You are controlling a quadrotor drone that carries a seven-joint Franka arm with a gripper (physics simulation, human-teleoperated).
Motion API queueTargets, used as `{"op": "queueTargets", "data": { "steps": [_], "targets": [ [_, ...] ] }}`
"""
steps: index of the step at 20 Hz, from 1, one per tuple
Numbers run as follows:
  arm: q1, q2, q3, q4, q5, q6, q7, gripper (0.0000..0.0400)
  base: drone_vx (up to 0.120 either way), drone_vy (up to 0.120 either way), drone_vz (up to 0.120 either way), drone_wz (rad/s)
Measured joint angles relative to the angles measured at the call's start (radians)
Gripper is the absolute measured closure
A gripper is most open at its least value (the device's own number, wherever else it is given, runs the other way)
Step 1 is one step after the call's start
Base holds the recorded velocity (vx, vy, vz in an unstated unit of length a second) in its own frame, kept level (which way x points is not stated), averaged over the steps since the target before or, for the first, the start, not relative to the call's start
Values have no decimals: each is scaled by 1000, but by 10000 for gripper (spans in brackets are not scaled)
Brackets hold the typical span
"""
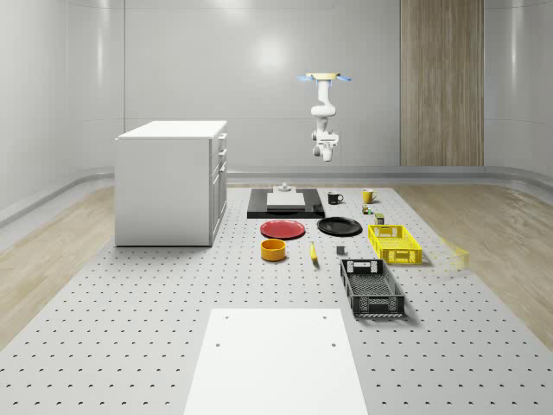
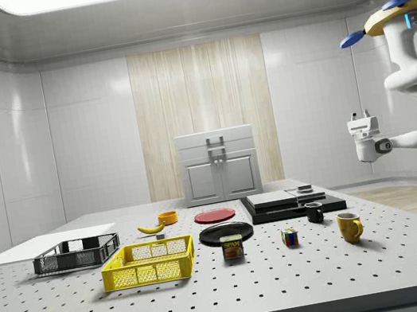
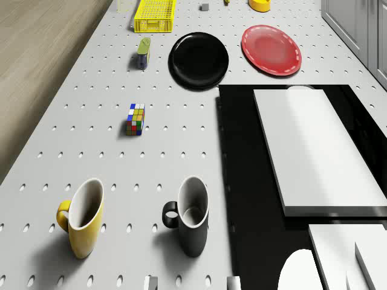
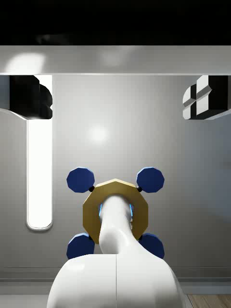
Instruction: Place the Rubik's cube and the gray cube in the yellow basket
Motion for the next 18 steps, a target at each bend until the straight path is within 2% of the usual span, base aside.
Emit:
{"op": "queueTargets", "data": {
  "steps": [3, 9, 13, 18],
  "targets": [
    [-2, 7, 1, 63, 1, -53, -1, 0, 0, 0, 0, 0],
    [-4, 47, 2, 189, 1, -135, -2, 0, 0, 113, 0, 0],
    [-5, 69, 3, 248, 2, -168, -2, 0, 0, 120, 0, 0],
    [-6, 82, 3, 283, 2, -187, -3, 0, 0, 120, 0, 0]
  ]
}}
